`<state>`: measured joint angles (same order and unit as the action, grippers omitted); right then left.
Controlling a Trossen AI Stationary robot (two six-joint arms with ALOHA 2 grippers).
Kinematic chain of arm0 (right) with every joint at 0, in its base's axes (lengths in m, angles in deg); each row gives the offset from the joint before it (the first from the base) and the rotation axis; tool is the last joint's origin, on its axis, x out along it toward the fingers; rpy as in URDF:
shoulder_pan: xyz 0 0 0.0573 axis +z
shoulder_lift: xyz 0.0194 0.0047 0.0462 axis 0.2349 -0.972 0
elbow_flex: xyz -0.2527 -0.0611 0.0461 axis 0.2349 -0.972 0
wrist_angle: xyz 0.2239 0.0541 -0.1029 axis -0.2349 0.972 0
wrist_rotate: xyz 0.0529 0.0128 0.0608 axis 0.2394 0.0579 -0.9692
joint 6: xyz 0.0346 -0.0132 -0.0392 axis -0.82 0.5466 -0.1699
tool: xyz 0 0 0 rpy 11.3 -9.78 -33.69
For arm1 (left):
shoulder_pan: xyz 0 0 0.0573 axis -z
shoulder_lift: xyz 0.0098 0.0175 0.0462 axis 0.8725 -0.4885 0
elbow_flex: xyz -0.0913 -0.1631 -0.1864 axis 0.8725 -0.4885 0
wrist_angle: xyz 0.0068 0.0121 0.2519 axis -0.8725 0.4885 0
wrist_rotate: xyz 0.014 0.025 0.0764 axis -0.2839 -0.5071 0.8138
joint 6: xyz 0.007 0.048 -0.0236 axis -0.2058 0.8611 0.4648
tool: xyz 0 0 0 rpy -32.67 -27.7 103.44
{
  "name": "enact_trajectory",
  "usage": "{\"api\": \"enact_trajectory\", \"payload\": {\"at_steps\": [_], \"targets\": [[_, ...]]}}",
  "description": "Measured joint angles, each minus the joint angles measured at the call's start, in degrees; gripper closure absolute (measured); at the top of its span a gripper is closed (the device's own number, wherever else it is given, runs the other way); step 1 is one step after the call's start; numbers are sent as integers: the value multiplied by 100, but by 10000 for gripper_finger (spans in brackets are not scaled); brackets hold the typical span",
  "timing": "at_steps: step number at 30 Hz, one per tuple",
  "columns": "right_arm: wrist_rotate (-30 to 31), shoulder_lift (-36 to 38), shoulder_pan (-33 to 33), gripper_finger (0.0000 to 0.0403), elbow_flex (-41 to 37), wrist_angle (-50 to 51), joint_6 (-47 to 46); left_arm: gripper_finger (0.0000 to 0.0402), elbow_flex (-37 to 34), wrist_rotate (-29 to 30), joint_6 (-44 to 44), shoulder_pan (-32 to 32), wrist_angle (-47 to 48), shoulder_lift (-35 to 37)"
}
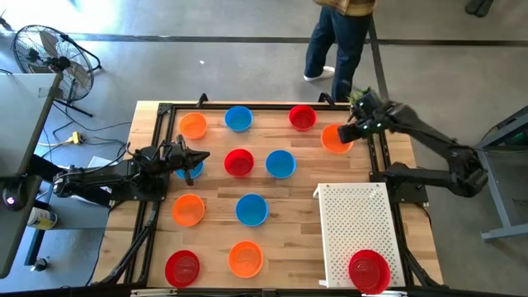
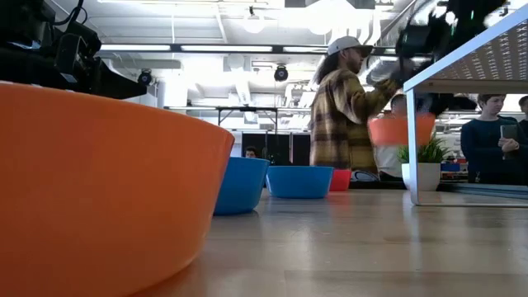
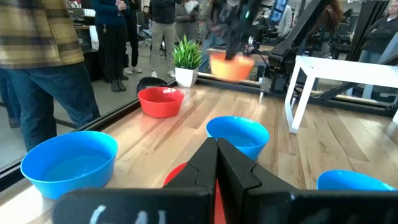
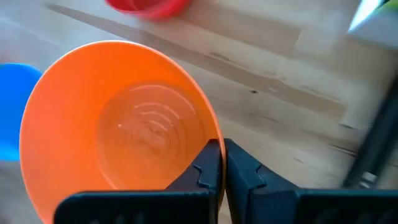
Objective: Pick & Place Mini bowls
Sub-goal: Put the orange bowl on the shelf
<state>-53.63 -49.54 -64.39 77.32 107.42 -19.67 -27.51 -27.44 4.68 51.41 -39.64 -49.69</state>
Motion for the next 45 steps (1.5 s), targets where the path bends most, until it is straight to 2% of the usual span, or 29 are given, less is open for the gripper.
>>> {"api": "enact_trajectory", "payload": {"at_steps": [7,13,20,30,36,45], "targets": [[170,472,902,401,1704,1987,-130,401,0,1,-1,-1,0,0],[590,667,2286,401,2313,3239,-1175,401,0,2,1,-1,1,0],[595,707,4132,402,2314,3315,-2462,401,0,2,1,-2,1,0],[1163,308,6791,402,2312,3132,-4624,401,0,2,1,0,0,0],[1290,-139,7977,402,2312,3015,-5760,401,0,2,1,-2,2,0],[1794,-512,9249,402,2310,3015,-6829,401,0,2,1,-2,0,0]]}}
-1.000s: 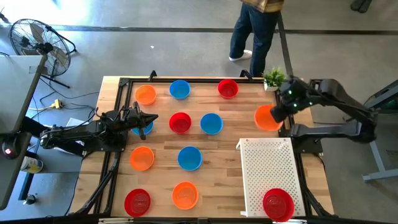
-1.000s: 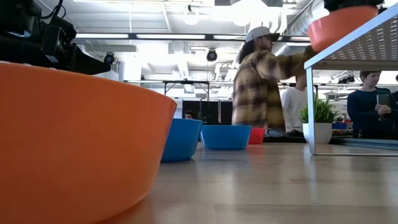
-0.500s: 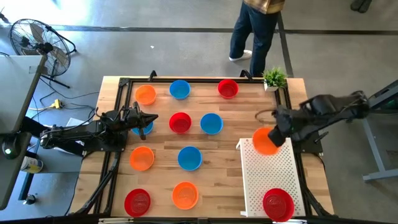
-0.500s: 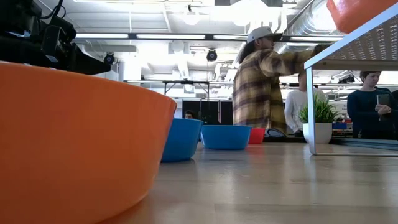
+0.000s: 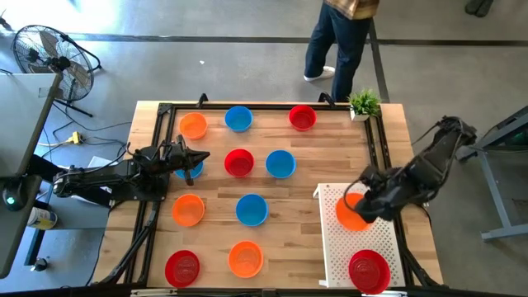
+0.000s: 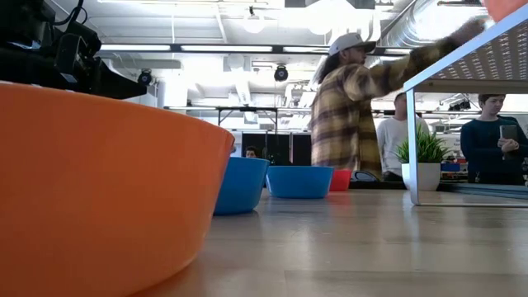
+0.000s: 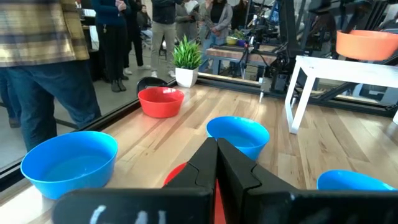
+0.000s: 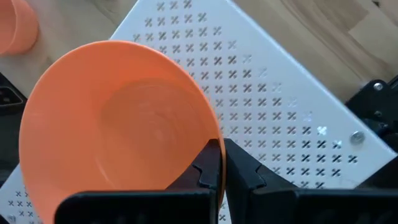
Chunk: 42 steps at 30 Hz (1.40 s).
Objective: Pick & Place Mini bowls
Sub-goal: Put the orange bowl on the shelf
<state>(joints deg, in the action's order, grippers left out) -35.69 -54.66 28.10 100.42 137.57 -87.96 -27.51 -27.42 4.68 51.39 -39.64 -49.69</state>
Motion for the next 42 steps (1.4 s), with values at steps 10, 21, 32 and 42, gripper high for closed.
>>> {"api": "enact_trajectory", "payload": {"at_steps": [10,21,32,42], "targets": [[335,-211,639,402,-9,43,-311,401,0,0,0,2,0,0],[55,-195,731,402,-455,-473,-390,401,0,0,0,0,0,0],[-10,-182,906,402,-459,-509,-406,401,0,0,0,2,0,0],[-178,-182,950,402,-457,-431,-475,401,0,0,0,1,0,0]]}}
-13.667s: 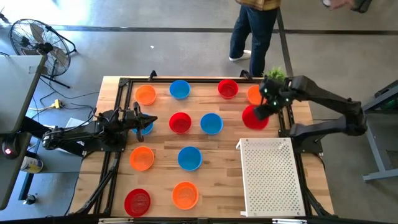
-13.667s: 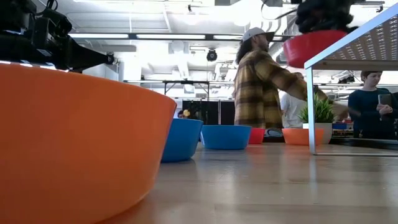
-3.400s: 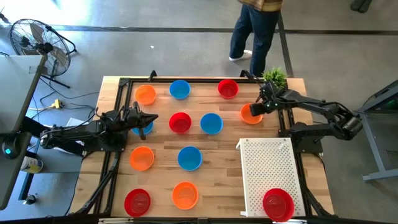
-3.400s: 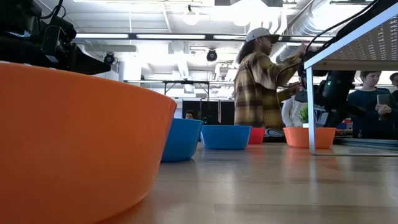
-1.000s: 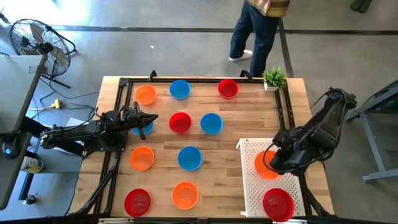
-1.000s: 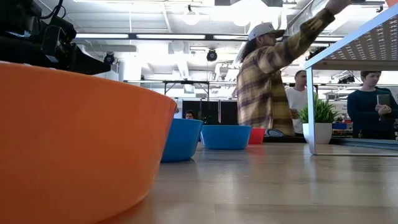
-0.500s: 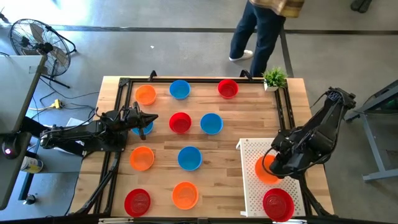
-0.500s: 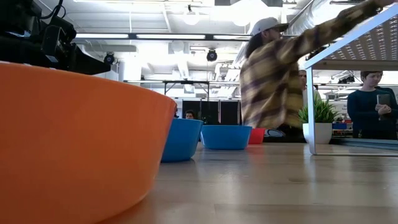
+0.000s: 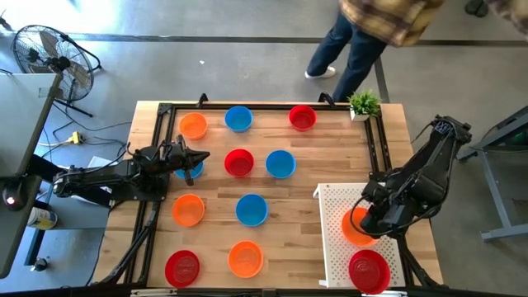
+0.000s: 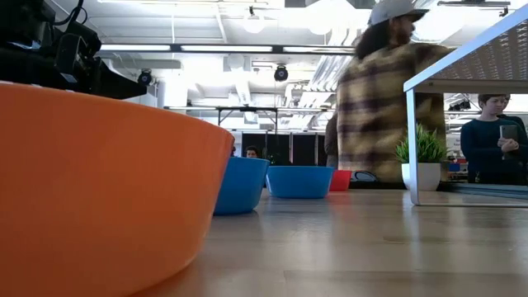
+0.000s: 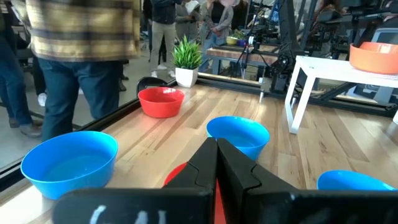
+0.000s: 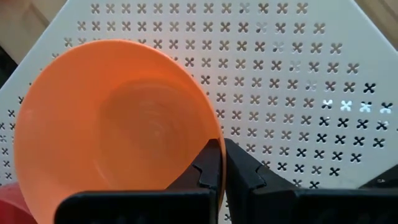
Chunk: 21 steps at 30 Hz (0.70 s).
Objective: Pick & Place Mini bowls
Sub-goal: Put the orange bowl on the shelf
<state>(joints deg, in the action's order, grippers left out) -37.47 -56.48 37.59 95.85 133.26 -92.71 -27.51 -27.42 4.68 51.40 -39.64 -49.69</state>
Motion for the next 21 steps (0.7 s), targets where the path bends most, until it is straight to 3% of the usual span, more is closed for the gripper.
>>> {"api": "enact_trajectory", "payload": {"at_steps": [21], "targets": [[-103,-22,-2,388,0,-176,17,401,0,0,0,1,0,0]]}}
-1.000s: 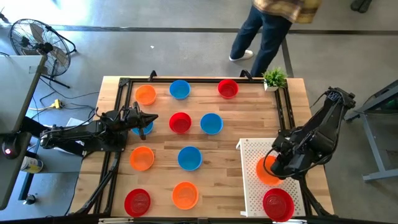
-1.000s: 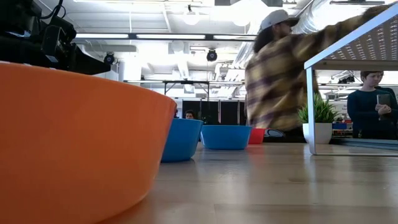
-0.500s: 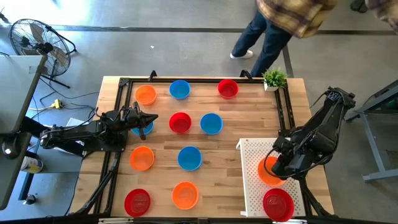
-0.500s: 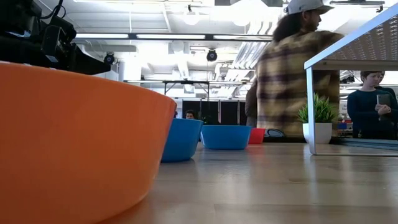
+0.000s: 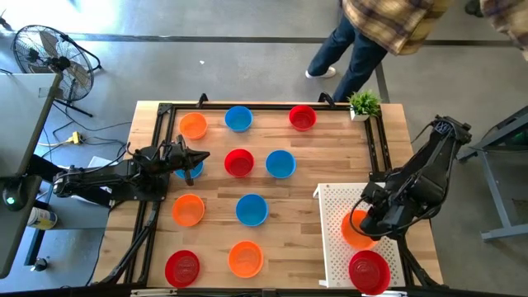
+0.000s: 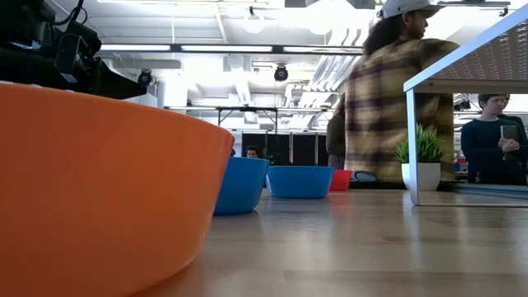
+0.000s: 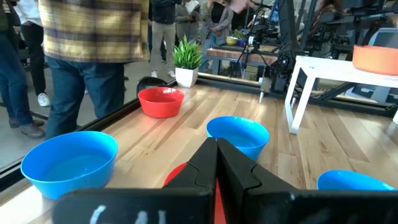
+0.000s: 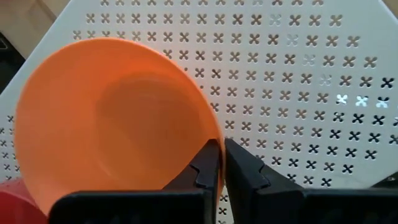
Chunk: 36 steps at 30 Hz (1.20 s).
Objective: Pick & Place Mini bowls
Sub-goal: Put the orange bowl on the shelf, then put the blue bowl on the shelf
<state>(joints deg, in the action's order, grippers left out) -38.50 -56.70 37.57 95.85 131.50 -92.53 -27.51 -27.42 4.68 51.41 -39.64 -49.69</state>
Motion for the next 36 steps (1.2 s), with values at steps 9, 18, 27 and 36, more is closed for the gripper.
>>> {"api": "enact_trajectory", "payload": {"at_steps": [9,18,27,36], "targets": [[8,4,-2,358,0,-16,58,401,0,0,-1,-1,0,0],[595,392,-104,325,22,-19,674,401,0,-230,-150,-2,33,0],[1621,1197,-994,397,-292,-830,3248,401,0,-250,-306,0,50,0],[772,2418,-2899,399,-2220,-3562,6094,401,388,287,-572,-2,239,-556]]}}
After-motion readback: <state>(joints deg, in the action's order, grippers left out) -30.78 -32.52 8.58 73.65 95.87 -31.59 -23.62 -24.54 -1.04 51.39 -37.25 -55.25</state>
